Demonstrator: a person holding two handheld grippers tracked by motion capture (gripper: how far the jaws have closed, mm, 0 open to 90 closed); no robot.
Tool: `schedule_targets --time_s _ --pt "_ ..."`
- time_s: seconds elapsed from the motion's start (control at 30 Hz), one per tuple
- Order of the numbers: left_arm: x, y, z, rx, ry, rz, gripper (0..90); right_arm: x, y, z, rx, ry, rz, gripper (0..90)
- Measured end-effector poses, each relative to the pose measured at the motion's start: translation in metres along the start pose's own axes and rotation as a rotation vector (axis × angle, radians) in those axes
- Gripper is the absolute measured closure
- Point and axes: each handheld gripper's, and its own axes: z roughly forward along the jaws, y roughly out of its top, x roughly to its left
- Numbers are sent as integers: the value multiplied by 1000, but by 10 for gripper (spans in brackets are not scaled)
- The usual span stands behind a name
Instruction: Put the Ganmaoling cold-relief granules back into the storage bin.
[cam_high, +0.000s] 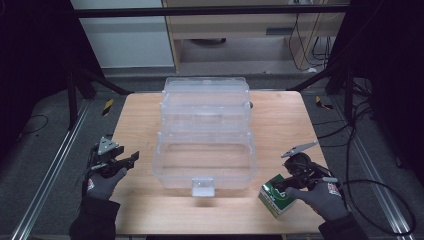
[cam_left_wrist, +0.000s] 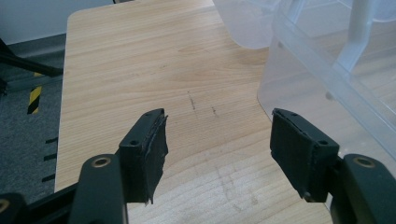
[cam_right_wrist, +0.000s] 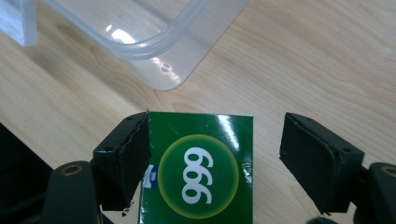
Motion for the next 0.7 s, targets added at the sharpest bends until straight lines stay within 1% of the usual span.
schedule_targets --time_s 0.07,0.33,0.5,0.53,0.6,0.7 --pt "0 0 0 1 0 -5 354 0 0 1 18 -1 -1 240" --pt "0 -1 2 12 0 2 350 5 -2 10 83 20 -15 177" --pt "0 -2 2 15 2 4 348 7 -5 17 131 26 -13 119" --pt "0 -2 2 17 1 3 347 7 -5 18 139 27 -17 112" --pt "0 -2 3 17 2 2 346 7 -6 20 151 30 -7 101" --pt "0 -2 3 20 1 5 346 7 -8 23 167 37 -9 79"
